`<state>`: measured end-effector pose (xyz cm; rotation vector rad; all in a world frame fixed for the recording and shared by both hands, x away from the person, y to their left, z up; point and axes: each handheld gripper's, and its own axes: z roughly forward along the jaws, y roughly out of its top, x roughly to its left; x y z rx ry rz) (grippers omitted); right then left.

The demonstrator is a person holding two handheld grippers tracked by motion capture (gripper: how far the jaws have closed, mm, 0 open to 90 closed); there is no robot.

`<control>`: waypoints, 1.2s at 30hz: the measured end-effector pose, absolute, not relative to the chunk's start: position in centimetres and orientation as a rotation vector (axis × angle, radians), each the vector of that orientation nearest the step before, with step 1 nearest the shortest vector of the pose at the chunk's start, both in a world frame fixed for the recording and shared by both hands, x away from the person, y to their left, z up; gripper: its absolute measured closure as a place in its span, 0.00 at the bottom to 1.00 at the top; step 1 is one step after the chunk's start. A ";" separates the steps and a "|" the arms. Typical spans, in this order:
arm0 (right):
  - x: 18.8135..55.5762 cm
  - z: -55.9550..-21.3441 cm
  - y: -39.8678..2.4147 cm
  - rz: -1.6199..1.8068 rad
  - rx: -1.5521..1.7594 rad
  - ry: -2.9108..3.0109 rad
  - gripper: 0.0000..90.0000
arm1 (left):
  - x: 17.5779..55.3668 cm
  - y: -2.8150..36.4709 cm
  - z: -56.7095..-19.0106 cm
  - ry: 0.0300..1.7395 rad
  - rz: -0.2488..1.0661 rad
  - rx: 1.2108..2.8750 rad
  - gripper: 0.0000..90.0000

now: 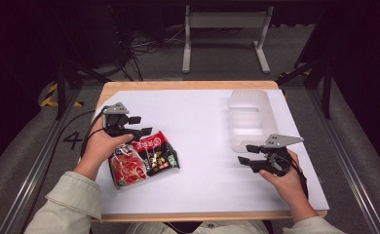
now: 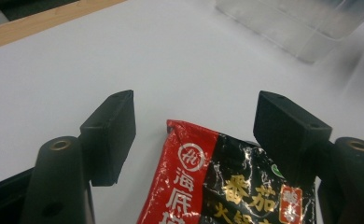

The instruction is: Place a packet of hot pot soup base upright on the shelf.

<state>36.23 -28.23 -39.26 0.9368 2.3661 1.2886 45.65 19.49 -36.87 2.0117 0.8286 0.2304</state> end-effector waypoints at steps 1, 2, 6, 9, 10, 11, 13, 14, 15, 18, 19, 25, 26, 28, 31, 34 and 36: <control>36.2 -39.3 -28.2 1.289 0.936 2.367 0.47 | 45.9 19.4 -37.0 0.834 0.229 2.017 0.33; 36.3 -39.3 -28.2 1.289 0.936 2.369 0.47 | 46.2 19.3 -37.3 0.842 0.232 2.025 0.33; 36.3 -39.3 -28.2 1.286 0.934 2.373 0.46 | 47.2 18.9 -37.9 0.846 0.203 2.025 0.34; 36.3 -39.3 -28.3 1.291 0.936 2.371 0.46 | 48.0 18.5 -38.3 0.852 0.182 2.017 0.33; 36.3 -39.3 -28.3 1.293 0.936 2.371 0.46 | 48.3 18.4 -38.3 0.857 0.176 2.026 0.32; 36.3 -39.3 -28.3 1.293 0.936 2.371 0.46 | 48.4 18.4 -38.4 0.861 0.174 2.029 0.32; 36.3 -39.3 -28.3 1.292 0.936 2.371 0.46 | 48.7 18.3 -38.5 0.866 0.168 2.022 0.32; 36.3 -39.3 -28.3 1.294 0.938 2.371 0.46 | 48.8 18.2 -38.6 0.872 0.150 2.017 0.32; 36.3 -39.3 -28.3 1.295 0.937 2.368 0.46 | 49.0 18.2 -38.7 0.871 0.145 2.011 0.32; 36.3 -39.3 -28.4 1.295 0.936 2.369 0.46 | 49.2 18.1 -39.0 0.876 0.146 2.015 0.32; 36.3 -39.3 -28.5 1.294 0.938 2.369 0.46 | 49.3 18.2 -39.3 0.869 0.142 2.015 0.32; 36.2 -39.3 -28.4 1.295 0.933 2.371 0.46 | 49.4 18.3 -40.7 0.836 0.120 1.983 0.33; 36.2 -39.3 -28.4 1.295 0.934 2.372 0.46 | 49.4 18.3 -40.9 0.833 0.112 1.982 0.33; 36.2 -39.3 -28.4 1.293 0.934 2.374 0.46 | 49.4 18.3 -41.6 0.828 0.092 1.985 0.33; 36.2 -39.3 -28.3 1.292 0.932 2.377 0.45 | 49.4 18.1 -42.2 0.845 0.074 2.016 0.33; 36.2 -39.4 -28.3 1.290 0.934 2.380 0.45 | 49.5 18.0 -42.5 0.845 0.071 2.038 0.33; 36.2 -39.4 -28.3 1.292 0.934 2.382 0.45 | 49.7 18.0 -42.7 0.868 0.044 2.028 0.33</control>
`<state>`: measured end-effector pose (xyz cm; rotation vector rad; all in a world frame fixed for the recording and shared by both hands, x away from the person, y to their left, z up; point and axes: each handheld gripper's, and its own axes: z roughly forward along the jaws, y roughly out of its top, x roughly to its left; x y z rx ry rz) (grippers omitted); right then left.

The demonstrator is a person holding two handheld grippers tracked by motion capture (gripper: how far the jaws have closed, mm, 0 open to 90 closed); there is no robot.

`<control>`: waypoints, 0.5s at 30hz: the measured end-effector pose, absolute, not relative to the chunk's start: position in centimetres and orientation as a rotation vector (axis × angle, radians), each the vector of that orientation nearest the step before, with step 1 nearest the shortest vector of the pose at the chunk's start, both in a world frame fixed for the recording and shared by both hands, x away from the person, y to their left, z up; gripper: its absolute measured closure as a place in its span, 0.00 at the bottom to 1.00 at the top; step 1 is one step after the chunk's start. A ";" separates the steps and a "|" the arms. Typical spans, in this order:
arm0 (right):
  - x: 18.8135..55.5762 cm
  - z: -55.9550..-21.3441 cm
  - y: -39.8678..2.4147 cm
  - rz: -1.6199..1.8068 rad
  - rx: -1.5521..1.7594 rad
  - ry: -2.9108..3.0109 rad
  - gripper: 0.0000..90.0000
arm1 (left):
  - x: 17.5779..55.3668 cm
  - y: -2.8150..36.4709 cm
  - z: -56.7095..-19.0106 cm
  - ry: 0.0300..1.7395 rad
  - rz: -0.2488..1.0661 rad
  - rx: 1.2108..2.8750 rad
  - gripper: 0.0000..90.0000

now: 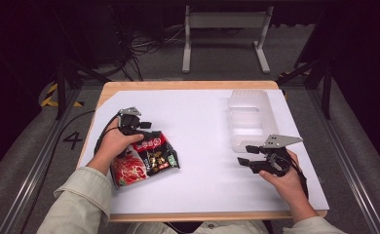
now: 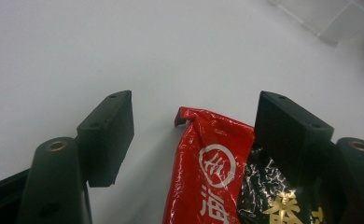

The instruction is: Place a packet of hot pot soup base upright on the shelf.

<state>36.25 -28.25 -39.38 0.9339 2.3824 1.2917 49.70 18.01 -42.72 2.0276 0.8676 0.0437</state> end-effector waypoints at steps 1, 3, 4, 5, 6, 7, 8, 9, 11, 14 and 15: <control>36.2 -39.4 -28.3 1.292 0.934 2.383 0.45 | 49.8 18.0 -42.8 0.881 0.038 2.021 0.33; 36.2 -39.4 -28.3 1.299 0.934 2.382 0.45 | 50.0 18.0 -43.0 0.896 0.031 2.025 0.33; 36.2 -39.3 -28.3 1.300 0.933 2.382 0.45 | 50.0 17.9 -43.2 0.900 0.018 2.034 0.33; 36.2 -39.3 -28.3 1.301 0.933 2.381 0.45 | 50.0 17.8 -43.2 0.903 0.011 2.039 0.33; 36.2 -39.3 -28.3 1.302 0.932 2.381 0.45 | 50.0 17.7 -43.3 0.905 0.003 2.050 0.34; 36.2 -39.3 -28.4 1.304 0.933 2.381 0.45 | 49.9 17.7 -43.4 0.913 -0.010 2.060 0.34; 36.2 -39.3 -28.4 1.302 0.933 2.381 0.45 | 49.9 17.6 -43.5 0.923 -0.031 2.067 0.35; 36.2 -39.3 -28.4 1.303 0.935 2.379 0.45 | 49.9 17.5 -43.7 0.930 -0.045 2.076 0.37; 36.2 -39.3 -28.4 1.306 0.934 2.379 0.45 | 49.9 17.3 -44.0 0.951 -0.094 2.087 0.40; 36.1 -39.3 -28.3 1.304 0.930 2.379 0.45 | 49.8 17.1 -44.2 0.944 -0.089 2.104 0.40; 36.1 -39.3 -28.3 1.303 0.930 2.381 0.45 | 49.8 17.1 -44.2 0.944 -0.088 2.107 0.40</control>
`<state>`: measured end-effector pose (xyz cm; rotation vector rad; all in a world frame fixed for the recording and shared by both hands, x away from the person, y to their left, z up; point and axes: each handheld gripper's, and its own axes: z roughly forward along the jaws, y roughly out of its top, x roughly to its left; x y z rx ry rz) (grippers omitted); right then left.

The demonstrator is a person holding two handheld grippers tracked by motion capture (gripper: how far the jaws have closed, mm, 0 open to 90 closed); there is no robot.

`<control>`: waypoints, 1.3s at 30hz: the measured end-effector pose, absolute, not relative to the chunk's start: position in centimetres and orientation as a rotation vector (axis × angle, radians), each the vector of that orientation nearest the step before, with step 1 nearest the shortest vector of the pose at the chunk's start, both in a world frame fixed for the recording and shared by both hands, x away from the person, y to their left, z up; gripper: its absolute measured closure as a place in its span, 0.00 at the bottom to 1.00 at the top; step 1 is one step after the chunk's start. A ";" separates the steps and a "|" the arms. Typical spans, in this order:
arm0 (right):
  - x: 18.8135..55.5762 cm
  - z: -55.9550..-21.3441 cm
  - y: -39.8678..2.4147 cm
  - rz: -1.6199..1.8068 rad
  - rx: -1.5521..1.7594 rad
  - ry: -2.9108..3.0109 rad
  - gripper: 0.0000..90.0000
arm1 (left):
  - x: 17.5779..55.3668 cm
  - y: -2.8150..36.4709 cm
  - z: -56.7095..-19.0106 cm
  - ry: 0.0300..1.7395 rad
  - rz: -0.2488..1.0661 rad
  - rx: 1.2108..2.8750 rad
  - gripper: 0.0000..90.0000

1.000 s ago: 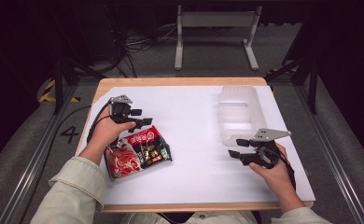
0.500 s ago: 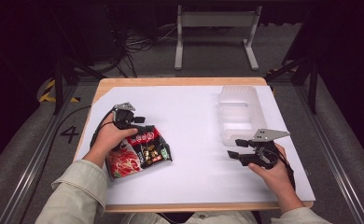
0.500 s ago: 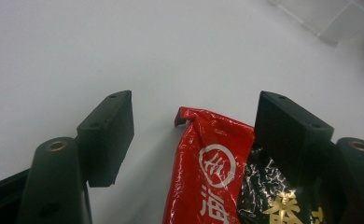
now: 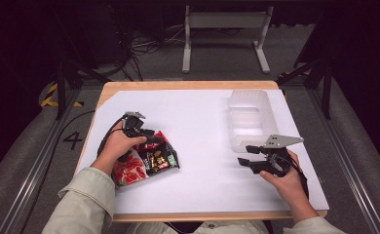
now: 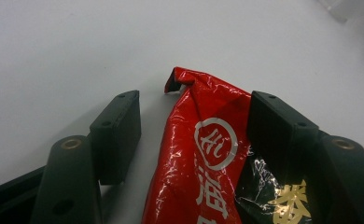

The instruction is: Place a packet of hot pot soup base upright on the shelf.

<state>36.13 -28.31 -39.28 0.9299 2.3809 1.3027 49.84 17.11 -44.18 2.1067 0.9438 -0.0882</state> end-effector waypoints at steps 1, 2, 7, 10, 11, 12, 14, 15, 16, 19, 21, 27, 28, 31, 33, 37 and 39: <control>36.1 -39.3 -28.3 1.303 0.929 2.381 0.45 | 49.9 17.1 -44.2 0.942 -0.091 2.108 0.40; 36.1 -39.3 -28.3 1.304 0.930 2.381 0.45 | 49.9 17.1 -44.2 0.944 -0.095 2.107 0.40; 36.1 -39.3 -28.3 1.303 0.928 2.383 0.44 | 49.8 16.7 -44.4 0.950 -0.075 2.137 0.36; 36.1 -39.3 -28.3 1.304 0.928 2.383 0.44 | 49.8 16.8 -44.5 0.951 -0.078 2.133 0.37; 36.1 -39.3 -28.3 1.303 0.928 2.384 0.44 | 49.7 16.8 -44.5 0.948 -0.067 2.136 0.38; 36.2 -39.3 -28.3 1.302 0.929 2.385 0.44 | 49.6 16.7 -44.5 0.945 -0.059 2.137 0.41; 36.2 -39.4 -28.3 1.302 0.929 2.385 0.44 | 49.4 16.7 -44.5 0.935 -0.054 2.144 0.47; 36.2 -39.3 -28.3 1.302 0.929 2.384 0.44 | 49.4 16.7 -44.5 0.928 -0.053 2.146 0.50; 36.2 -39.3 -28.3 1.303 0.927 2.384 0.44 | 49.4 16.8 -44.5 0.924 -0.054 2.146 0.53; 36.2 -39.3 -28.2 1.304 0.928 2.383 0.44 | 49.3 16.8 -44.5 0.913 -0.064 2.157 0.62; 36.2 -39.4 -28.2 1.303 0.929 2.384 0.44 | 49.3 16.8 -44.5 0.901 -0.061 2.174 0.69; 36.3 -39.4 -28.1 1.303 0.925 2.389 0.44 | 49.3 17.1 -44.4 0.907 -0.067 2.170 0.80; 36.3 -39.4 -28.1 1.303 0.925 2.389 0.44 | 49.3 17.1 -44.4 0.907 -0.067 2.170 0.82; 36.2 -39.4 -28.0 1.301 0.920 2.392 0.44 | 49.2 17.1 -44.4 0.913 -0.069 2.175 0.87; 36.2 -39.4 -28.0 1.303 0.920 2.391 0.44 | 49.2 17.1 -44.4 0.906 -0.064 2.179 0.92; 36.2 -39.4 -28.0 1.301 0.920 2.393 0.44 | 49.1 17.0 -44.1 0.894 -0.047 2.197 0.96; 36.2 -39.4 -27.9 1.300 0.920 2.394 0.44 | 49.0 17.0 -43.9 0.893 -0.047 2.208 0.98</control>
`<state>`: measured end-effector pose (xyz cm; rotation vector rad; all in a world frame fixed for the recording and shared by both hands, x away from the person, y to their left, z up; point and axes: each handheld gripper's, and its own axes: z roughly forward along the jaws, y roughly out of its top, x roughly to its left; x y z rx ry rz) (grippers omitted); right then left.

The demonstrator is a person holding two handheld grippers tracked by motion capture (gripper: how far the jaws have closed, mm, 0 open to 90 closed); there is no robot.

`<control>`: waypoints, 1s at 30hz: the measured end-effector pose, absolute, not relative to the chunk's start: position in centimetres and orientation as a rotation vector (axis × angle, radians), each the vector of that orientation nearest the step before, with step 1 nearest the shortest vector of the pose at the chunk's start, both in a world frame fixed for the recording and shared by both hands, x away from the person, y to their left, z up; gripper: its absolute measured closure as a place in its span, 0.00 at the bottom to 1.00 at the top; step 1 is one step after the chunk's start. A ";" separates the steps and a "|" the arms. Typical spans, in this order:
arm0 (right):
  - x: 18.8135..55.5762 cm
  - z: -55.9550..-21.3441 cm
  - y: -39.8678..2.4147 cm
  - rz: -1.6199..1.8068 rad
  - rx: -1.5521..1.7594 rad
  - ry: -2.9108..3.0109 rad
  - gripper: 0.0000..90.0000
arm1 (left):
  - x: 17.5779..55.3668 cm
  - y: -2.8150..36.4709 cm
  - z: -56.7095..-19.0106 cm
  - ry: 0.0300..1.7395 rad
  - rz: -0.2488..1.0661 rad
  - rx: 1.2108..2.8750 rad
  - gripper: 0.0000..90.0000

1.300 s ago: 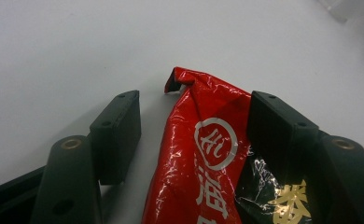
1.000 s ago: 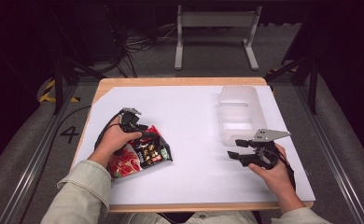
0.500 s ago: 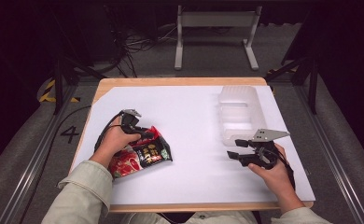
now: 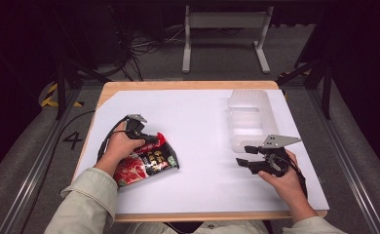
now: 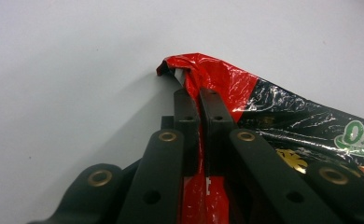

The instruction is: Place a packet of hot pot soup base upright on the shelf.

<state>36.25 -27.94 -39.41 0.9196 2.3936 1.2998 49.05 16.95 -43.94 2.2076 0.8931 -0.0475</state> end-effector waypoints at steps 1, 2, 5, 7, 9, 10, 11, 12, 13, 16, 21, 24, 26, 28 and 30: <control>36.2 -39.4 -27.9 1.300 0.919 2.394 0.44 | 49.0 16.9 -43.8 0.892 -0.048 2.212 0.98; 36.2 -39.4 -27.9 1.302 0.918 2.393 0.44 | 49.0 16.9 -43.7 0.887 -0.045 2.218 0.98; 36.2 -39.4 -28.0 1.303 0.921 2.393 0.44 | 48.9 17.0 -43.3 0.891 -0.043 2.221 0.98; 36.3 -39.4 -28.1 1.304 0.924 2.390 0.44 | 48.7 17.2 -42.7 0.890 -0.050 2.214 0.98; 36.3 -39.4 -28.2 1.306 0.927 2.387 0.44 | 48.4 17.4 -42.2 0.888 -0.050 2.202 0.98; 36.3 -39.4 -28.1 1.305 0.925 2.389 0.44 | 48.3 17.5 -41.7 0.886 -0.048 2.201 0.99; 36.3 -39.4 -28.1 1.304 0.924 2.390 0.44 | 48.1 17.6 -41.4 0.885 -0.048 2.198 0.99; 36.3 -39.4 -28.1 1.304 0.923 2.391 0.44 | 48.0 17.7 -41.1 0.880 -0.045 2.196 0.99; 36.3 -39.4 -28.0 1.303 0.923 2.391 0.44 | 47.7 17.7 -40.8 0.871 -0.039 2.196 0.99; 36.2 -39.3 -28.0 1.308 0.920 2.383 0.44 | 47.3 17.6 -40.3 0.854 -0.034 2.194 0.99; 36.3 -39.2 -28.1 1.306 0.924 2.379 0.44 | 46.7 18.0 -39.2 0.831 -0.021 2.167 0.99; 36.3 -39.2 -28.2 1.335 0.933 2.381 0.44 | 46.2 18.5 -38.2 0.817 -0.001 2.158 0.99; 36.3 -39.0 -28.3 1.376 0.941 2.373 0.44 | 45.9 18.7 -37.6 0.808 0.009 2.155 0.99; 36.2 -38.9 -28.3 1.392 0.943 2.367 0.44 | 45.5 18.8 -37.1 0.800 0.017 2.143 0.99; 36.2 -38.8 -28.3 1.385 0.940 2.367 0.44 | 45.1 18.9 -36.7 0.784 0.030 2.126 0.99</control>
